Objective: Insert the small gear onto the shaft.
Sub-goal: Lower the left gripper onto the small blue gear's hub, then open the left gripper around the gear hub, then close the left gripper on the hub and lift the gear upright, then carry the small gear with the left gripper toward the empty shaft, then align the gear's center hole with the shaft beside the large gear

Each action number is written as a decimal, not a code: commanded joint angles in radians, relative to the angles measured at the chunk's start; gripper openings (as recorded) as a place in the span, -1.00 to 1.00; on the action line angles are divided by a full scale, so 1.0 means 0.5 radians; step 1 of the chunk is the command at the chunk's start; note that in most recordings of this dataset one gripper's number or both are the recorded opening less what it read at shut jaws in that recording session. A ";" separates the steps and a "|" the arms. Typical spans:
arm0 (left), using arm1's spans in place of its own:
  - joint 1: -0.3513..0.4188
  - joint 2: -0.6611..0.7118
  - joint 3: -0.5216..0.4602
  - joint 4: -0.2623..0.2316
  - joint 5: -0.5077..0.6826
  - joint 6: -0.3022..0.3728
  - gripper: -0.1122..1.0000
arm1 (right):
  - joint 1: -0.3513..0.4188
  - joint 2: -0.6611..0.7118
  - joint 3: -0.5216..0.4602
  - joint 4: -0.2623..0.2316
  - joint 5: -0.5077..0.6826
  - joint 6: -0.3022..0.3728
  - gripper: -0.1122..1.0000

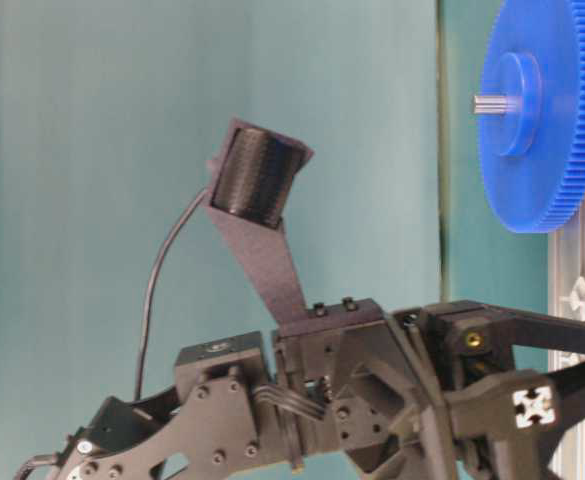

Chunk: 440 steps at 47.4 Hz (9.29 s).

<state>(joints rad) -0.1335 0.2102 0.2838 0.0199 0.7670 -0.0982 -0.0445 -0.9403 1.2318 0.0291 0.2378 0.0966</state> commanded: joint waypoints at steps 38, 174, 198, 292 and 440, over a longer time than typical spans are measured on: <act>-0.012 -0.018 -0.006 0.006 0.034 0.012 -0.80 | -0.034 -0.037 -0.009 0.000 -0.015 0.021 -0.79; -0.012 -0.012 0.236 0.006 -0.402 -0.028 0.87 | -0.058 -0.064 -0.009 0.003 -0.009 0.028 -0.79; -0.012 -0.012 0.215 0.006 -0.402 -0.083 0.73 | -0.058 -0.061 -0.009 0.006 -0.012 0.028 -0.79; 0.009 -0.387 0.077 0.006 -0.009 0.074 0.48 | -0.058 -0.067 0.018 0.000 -0.018 0.138 -0.79; 0.445 -0.482 0.009 0.012 0.163 0.356 0.48 | -0.058 -0.107 0.018 -0.009 -0.037 0.138 -0.79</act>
<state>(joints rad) 0.0844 -0.0077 0.2930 0.0230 0.8713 0.0782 -0.0706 -1.0002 1.2517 0.0261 0.2286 0.1580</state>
